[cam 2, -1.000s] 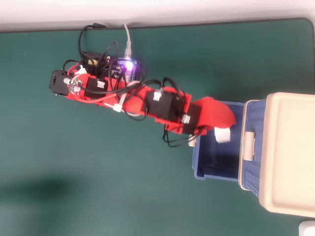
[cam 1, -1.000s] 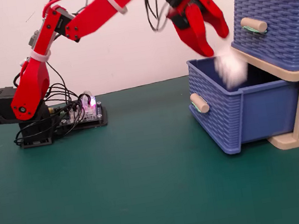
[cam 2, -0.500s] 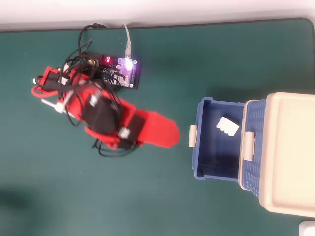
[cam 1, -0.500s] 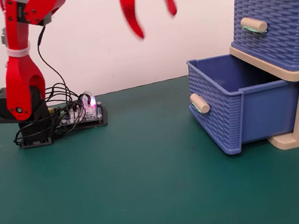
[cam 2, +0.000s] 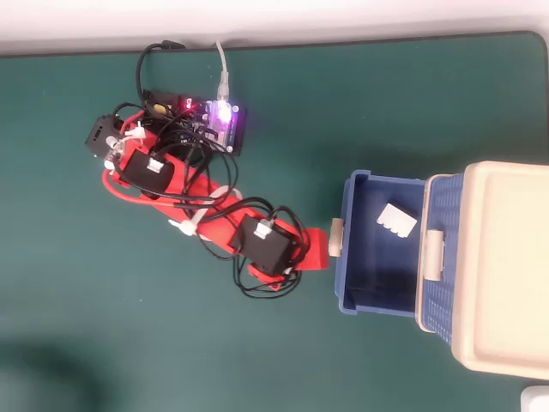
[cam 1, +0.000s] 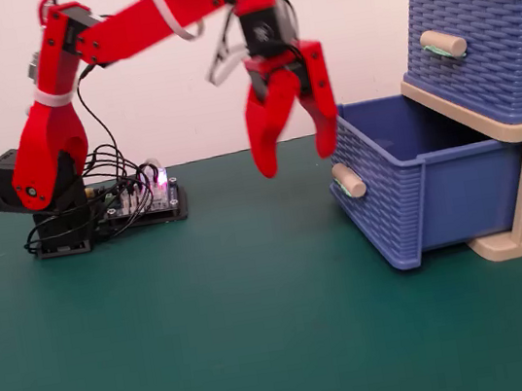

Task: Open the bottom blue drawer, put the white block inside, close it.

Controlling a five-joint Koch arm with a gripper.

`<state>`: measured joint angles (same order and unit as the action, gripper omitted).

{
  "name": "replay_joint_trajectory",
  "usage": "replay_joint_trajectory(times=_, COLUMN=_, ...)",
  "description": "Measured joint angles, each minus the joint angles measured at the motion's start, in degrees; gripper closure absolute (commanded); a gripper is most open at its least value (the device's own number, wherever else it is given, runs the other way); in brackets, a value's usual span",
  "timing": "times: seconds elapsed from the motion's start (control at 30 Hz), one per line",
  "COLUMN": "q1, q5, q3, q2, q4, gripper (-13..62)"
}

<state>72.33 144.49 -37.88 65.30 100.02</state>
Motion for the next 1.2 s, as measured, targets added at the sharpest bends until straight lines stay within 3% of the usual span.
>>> replay_joint_trajectory(times=0.57, q1=9.7, q5=0.1, q3=31.7, q2=-29.6, q4=-23.3, gripper=15.0)
replay_joint_trajectory(times=0.73, q1=10.0, q5=0.2, q3=32.6, q2=-31.2, q4=-23.7, gripper=14.8)
replay_joint_trajectory(times=0.93, q1=4.7, q5=0.2, q3=32.4, q2=-20.7, q4=-8.8, gripper=15.3)
replay_joint_trajectory(times=1.1, q1=-7.4, q5=0.0, q3=32.3, q2=-2.6, q4=11.7, gripper=15.4)
replay_joint_trajectory(times=1.2, q1=-17.0, q5=-1.8, q3=17.9, q2=9.5, q4=12.6, gripper=15.5)
